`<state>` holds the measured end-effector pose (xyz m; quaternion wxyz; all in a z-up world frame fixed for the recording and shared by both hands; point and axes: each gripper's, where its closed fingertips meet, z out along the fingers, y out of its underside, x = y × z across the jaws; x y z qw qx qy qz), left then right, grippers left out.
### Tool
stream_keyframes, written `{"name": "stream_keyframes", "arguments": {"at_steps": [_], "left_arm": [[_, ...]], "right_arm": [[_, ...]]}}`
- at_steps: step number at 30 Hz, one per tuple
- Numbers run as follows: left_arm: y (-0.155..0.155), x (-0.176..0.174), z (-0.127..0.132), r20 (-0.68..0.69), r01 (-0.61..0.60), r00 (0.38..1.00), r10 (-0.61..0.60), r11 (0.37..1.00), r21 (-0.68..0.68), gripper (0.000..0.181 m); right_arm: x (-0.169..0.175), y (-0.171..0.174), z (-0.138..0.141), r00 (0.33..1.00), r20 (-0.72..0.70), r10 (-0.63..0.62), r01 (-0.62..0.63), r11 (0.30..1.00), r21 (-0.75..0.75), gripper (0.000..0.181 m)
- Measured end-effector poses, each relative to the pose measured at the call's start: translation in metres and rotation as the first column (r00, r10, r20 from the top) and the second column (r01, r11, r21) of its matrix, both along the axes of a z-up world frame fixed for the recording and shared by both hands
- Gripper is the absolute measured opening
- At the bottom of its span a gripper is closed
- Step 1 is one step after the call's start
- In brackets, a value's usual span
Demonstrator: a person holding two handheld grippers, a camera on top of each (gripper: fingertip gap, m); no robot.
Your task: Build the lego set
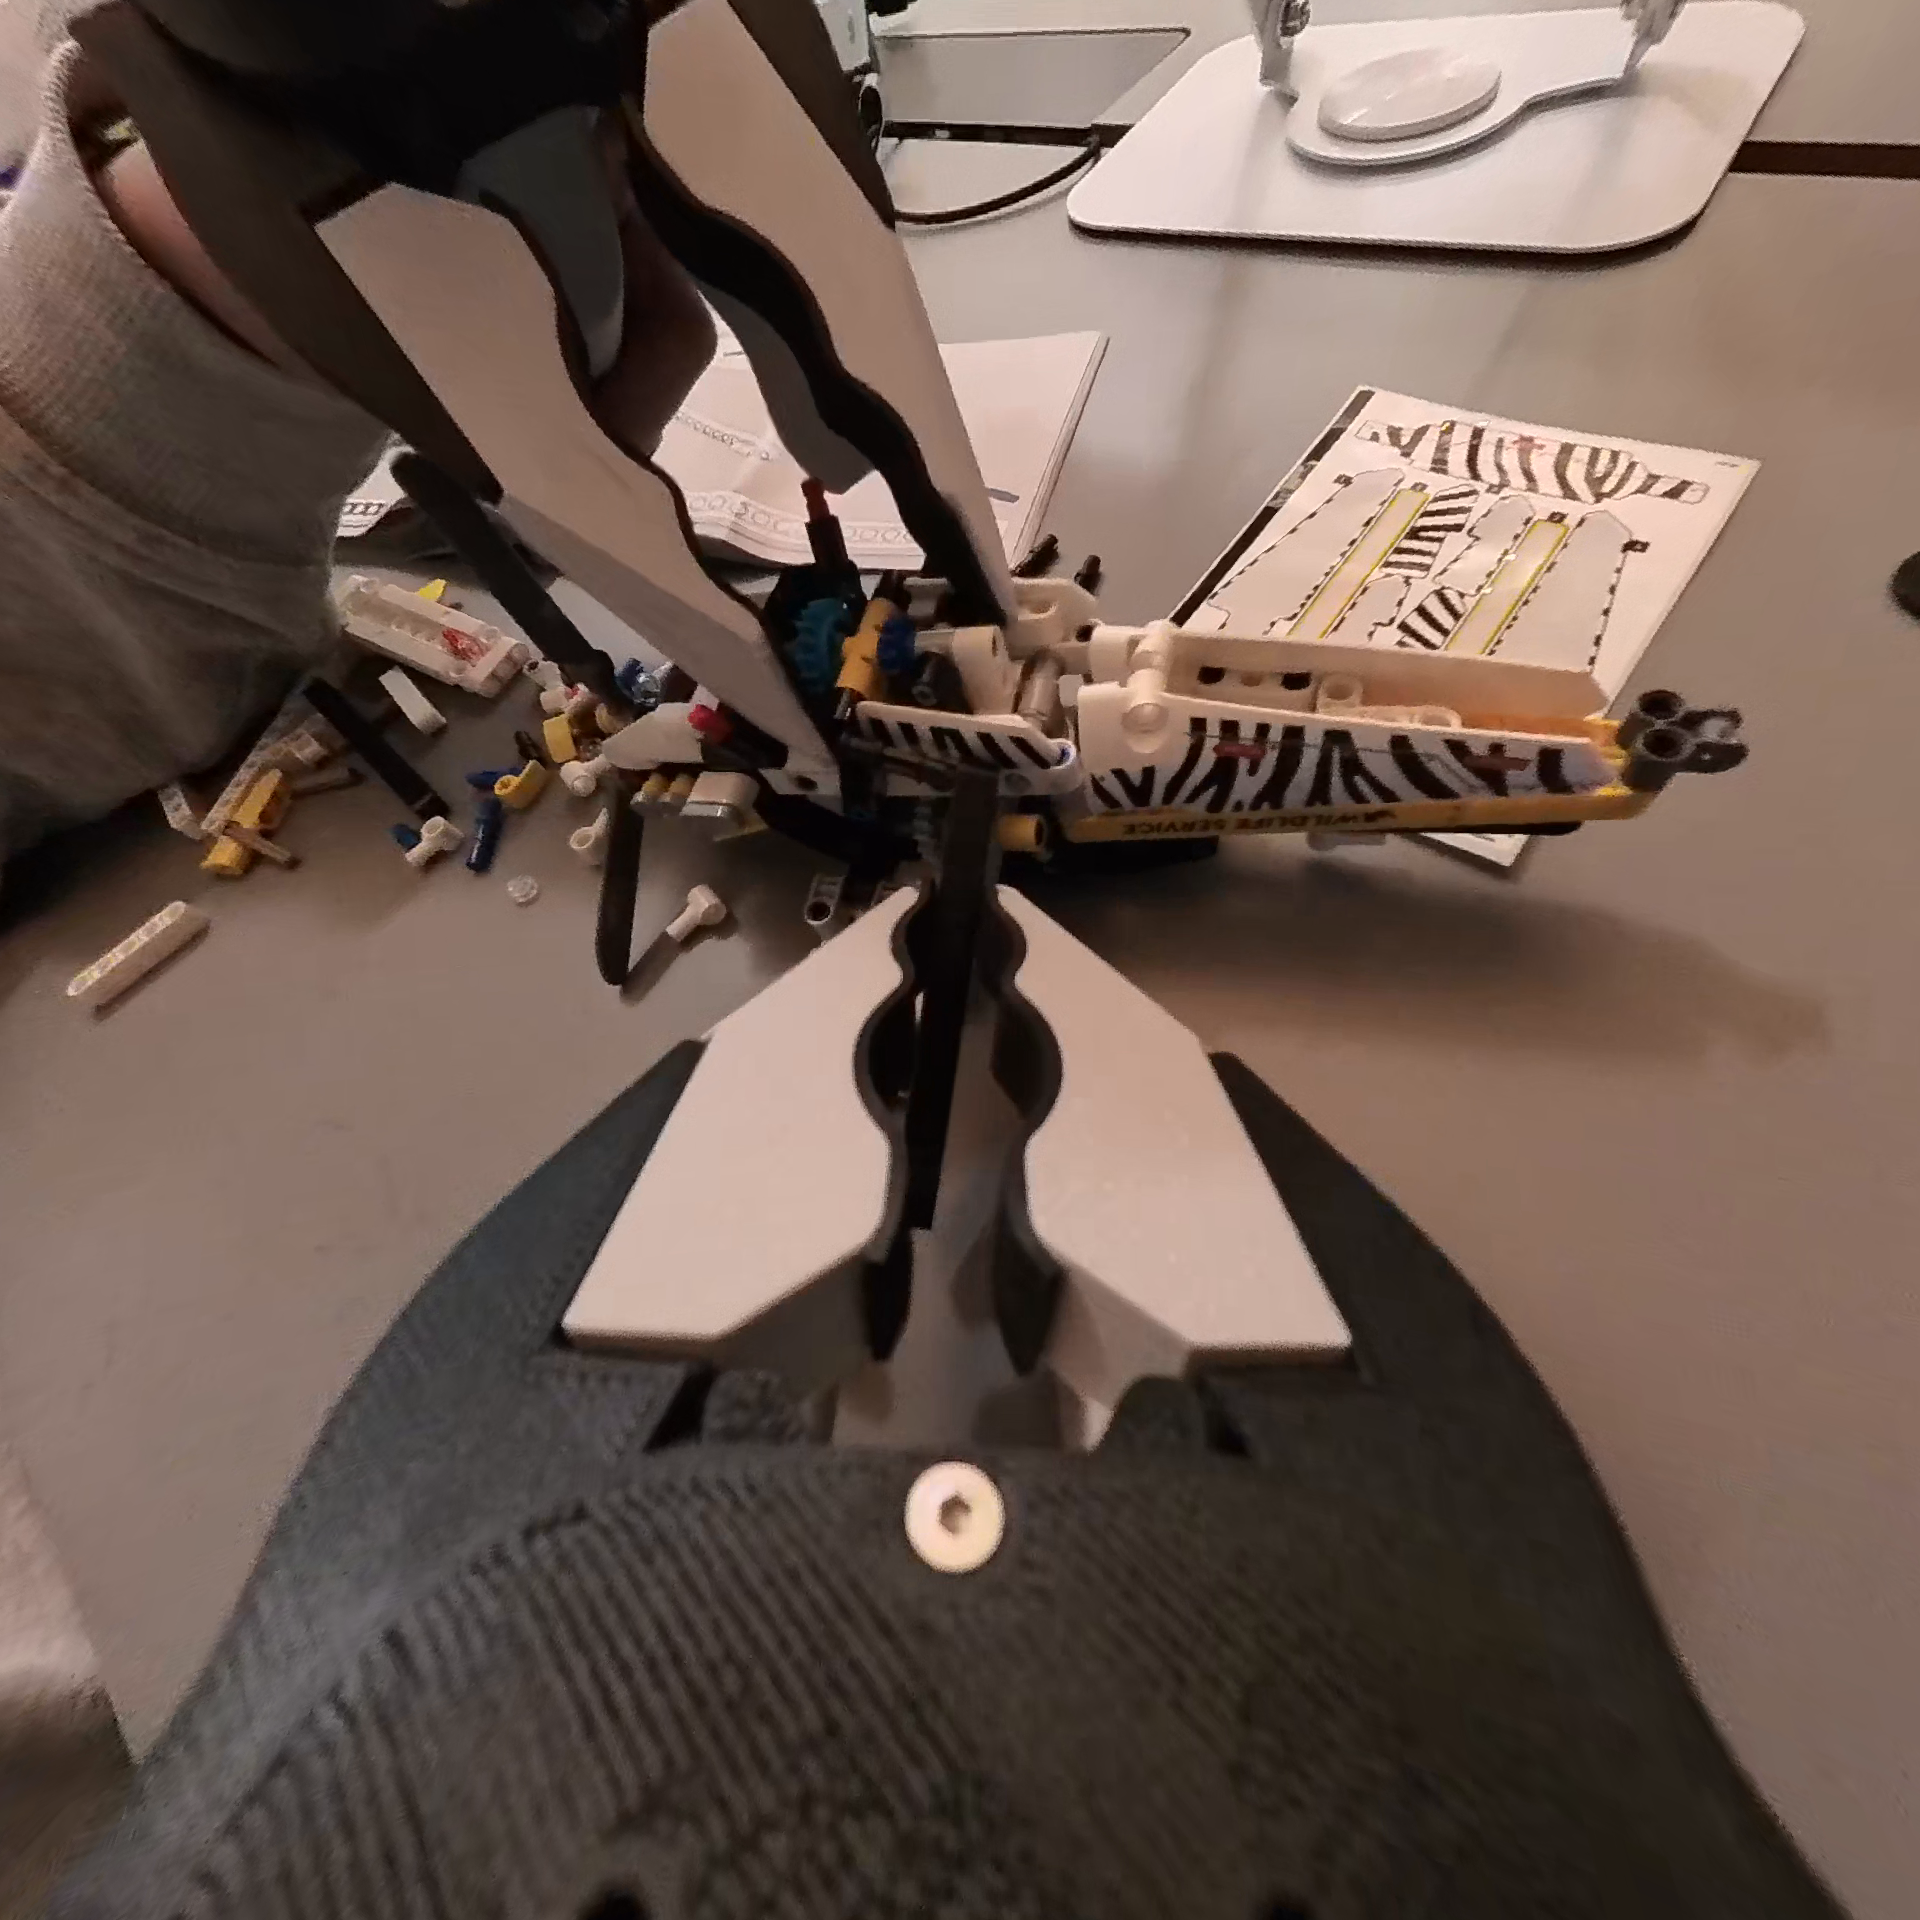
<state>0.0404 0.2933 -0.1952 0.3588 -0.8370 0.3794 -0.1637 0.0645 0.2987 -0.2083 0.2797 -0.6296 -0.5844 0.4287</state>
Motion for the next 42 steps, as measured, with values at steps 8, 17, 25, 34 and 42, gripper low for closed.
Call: {"name": "stream_keyframes", "arguments": {"at_steps": [8, 17, 25, 34, 42], "left_arm": [[0.0, 0.0, 0.0, 0.011, -0.001, 1.0, 0.001, 1.0, -0.011, 0.038], [0.0, 0.0, 0.0, 0.02, 0.005, 1.0, -0.005, 1.0, -0.02, 0.038], [-0.002, 0.001, 0.0, 0.034, 0.023, 0.999, -0.022, 1.0, -0.02, 0.037], [-0.006, 0.018, 0.0, 0.076, 0.057, 0.996, -0.054, 0.998, -0.039, 0.037], [-0.009, 0.023, 0.0, 0.035, 0.068, 0.997, -0.066, 0.997, -0.03, 0.037]], "right_arm": [[-0.001, -0.002, -0.002, 0.999, -0.002, 0.033, -0.033, 0.997, 0.071, 0.007], [-0.001, -0.002, 0.0, 0.996, -0.021, 0.083, -0.079, 0.987, 0.144, 0.006], [0.0, -0.006, 0.002, 0.983, -0.033, 0.183, -0.175, 0.97, 0.166, 0.007], [0.017, 0.001, 0.004, 0.992, 0.027, 0.127, -0.13, 0.98, 0.153, 0.006], [0.023, -0.005, 0.003, 0.996, -0.003, 0.089, -0.088, 0.989, 0.118, 0.007]]}}
